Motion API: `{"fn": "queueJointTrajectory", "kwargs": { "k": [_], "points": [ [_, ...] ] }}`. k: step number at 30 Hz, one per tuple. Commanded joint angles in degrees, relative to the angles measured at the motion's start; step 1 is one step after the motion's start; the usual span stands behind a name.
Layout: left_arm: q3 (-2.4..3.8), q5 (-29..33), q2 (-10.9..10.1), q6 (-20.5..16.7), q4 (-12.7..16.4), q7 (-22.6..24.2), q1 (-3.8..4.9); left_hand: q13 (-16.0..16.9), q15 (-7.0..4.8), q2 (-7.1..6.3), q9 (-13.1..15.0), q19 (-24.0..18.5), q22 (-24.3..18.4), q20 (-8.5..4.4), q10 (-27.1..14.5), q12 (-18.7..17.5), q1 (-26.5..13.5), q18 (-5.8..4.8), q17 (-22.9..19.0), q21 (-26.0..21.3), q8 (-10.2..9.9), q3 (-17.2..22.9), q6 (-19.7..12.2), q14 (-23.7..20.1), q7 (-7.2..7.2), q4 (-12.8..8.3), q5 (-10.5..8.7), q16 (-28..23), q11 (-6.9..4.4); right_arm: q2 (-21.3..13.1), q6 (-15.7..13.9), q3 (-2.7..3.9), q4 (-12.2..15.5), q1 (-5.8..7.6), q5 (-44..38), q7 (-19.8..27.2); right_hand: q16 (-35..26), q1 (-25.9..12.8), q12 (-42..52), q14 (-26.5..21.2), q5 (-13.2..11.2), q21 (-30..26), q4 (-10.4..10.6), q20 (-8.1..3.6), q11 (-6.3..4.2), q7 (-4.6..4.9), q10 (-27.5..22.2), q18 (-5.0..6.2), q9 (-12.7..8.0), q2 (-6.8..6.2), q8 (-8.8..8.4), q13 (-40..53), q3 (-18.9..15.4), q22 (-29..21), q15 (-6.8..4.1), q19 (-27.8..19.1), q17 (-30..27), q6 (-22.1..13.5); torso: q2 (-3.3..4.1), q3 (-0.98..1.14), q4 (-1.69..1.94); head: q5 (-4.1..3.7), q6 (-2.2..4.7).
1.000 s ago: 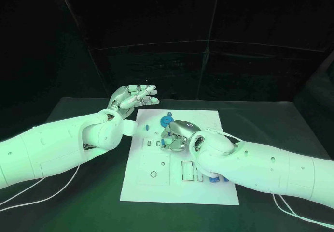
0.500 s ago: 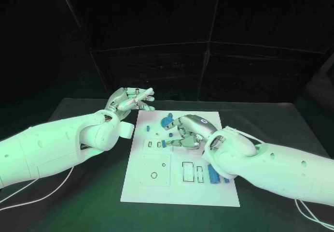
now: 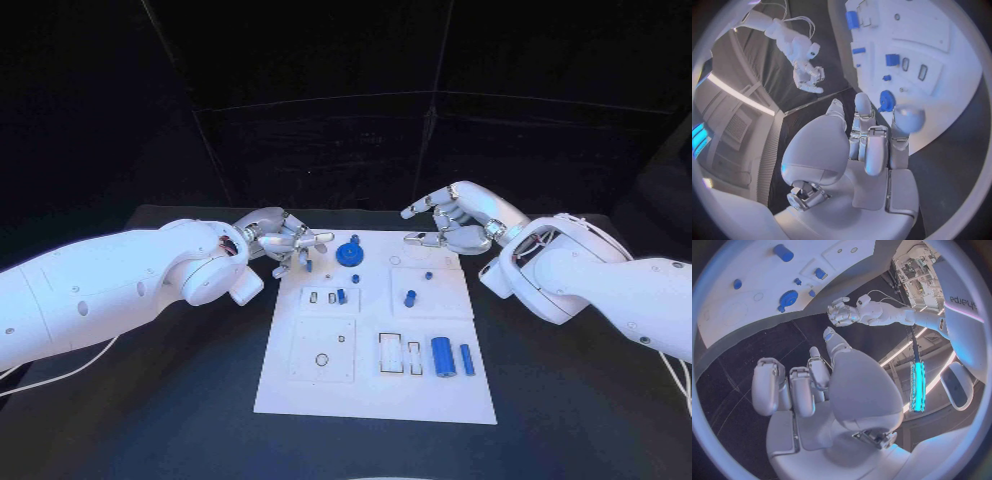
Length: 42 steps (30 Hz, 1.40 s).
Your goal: Assemble the parts on the task board
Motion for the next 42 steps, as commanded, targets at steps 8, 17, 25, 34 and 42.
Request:
{"fn": "queueJointTrajectory", "kwargs": {
  "k": [8, 17, 25, 34, 42],
  "points": [
    [-1.28, -20.4, 4.6, 11.0, -1.7, -20.0, 1.73, 20.0, -0.36, 2.50, 11.5, 4.3, 20.2, -0.31, 0.5, 20.1, -0.6, -2.92, 15.0, 14.6, 10.4, -2.3, -5.2, 5.9, -1.11, -0.2, -0.46, 2.1, -0.46, -0.6, 0.5, 0.08, -1.7, 0.47, 6.9, 2.2, -0.3, 0.4, -0.2, 4.4, 0.7, -0.4, -0.3, -0.19, -0.24, -0.06, -0.3, 0.14, -0.1, 0.35, 0.13, -0.1, -0.1, -0.2, -0.16, -0.3, 8.8, 0.5, -1.12, 0.44, 0.07, 0.14, -0.75],
    [-3.28, -23.6, 9.0, 11.2, -4.0, -22.3, 3.08, 22.4, -0.58, 3.84, 16.2, 5.0, 23.0, -0.33, 0.7, 22.6, -3.3, -3.40, 15.0, 16.3, 13.8, -4.1, -7.5, 5.9, -1.28, 0.0, -2.06, 2.1, -0.64, 0.1, 1.1, 0.08, -3.1, 0.52, 7.1, 1.1, -0.4, 0.4, -0.3, 4.4, 1.1, -0.4, -0.3, -0.22, -0.26, -0.09, -0.3, 0.17, -0.1, 0.33, 0.20, -0.2, -0.2, -0.3, -0.19, -0.4, 8.6, 0.6, -0.95, 0.38, -0.05, 0.28, -0.91],
    [-3.53, -24.0, 11.8, 12.2, -5.7, -22.7, 3.37, 23.2, -0.61, 4.28, 17.7, 5.2, 23.9, -0.36, 0.9, 23.4, -4.3, -3.56, 15.0, 16.8, 14.8, -4.8, -8.1, 5.9, -1.36, 0.1, -3.06, 2.1, -0.70, 0.8, 1.5, 0.08, -3.9, 0.52, 7.1, 0.4, -0.5, 0.3, -0.4, 4.4, 1.3, -0.5, -0.2, -0.24, -0.27, -0.11, -0.3, 0.19, -0.1, 0.31, 0.22, -0.3, -0.3, -0.4, -0.21, -0.4, 8.5, 0.7, -0.85, 0.37, 0.05, 0.11, -1.20],
    [-3.61, -24.1, 13.7, 13.6, -6.7, -23.0, 3.42, 23.4, -0.62, 4.39, 18.1, 5.3, 24.3, -0.37, 1.0, 23.6, -4.2, -3.63, 15.0, 17.1, 15.0, -4.8, -8.3, 5.9, -1.38, -0.1, -3.03, 2.1, -0.72, 1.4, 2.0, 0.08, -4.6, 0.52, 7.1, -0.1, -0.6, 0.3, -0.4, 4.4, 1.6, -0.6, -0.2, -0.26, -0.29, -0.12, -0.4, 0.22, -0.1, 0.29, 0.23, -0.4, -0.5, -0.6, -0.23, -0.5, 8.4, 0.7, -0.85, 0.36, 0.04, 0.06, -1.46],
    [-3.74, -24.1, 14.9, 15.4, -7.5, -23.1, 3.41, 23.5, -0.63, 4.49, 18.3, 5.4, 24.6, -0.37, 1.0, 23.7, -3.9, -3.68, 15.0, 17.2, 15.2, -4.8, -8.4, 5.9, -1.40, -0.2, -2.93, 2.1, -0.73, 1.7, 2.6, 0.08, -4.9, 0.52, 7.1, -0.5, -0.6, 0.2, -0.4, 4.3, 1.7, -0.7, -0.2, -0.27, -0.30, -0.12, -0.4, 0.24, -0.1, 0.28, 0.24, -0.4, -0.5, -0.7, -0.23, -0.5, 8.3, 0.7, -0.87, 0.35, 0.09, -0.14, -1.71]
  ]
}}
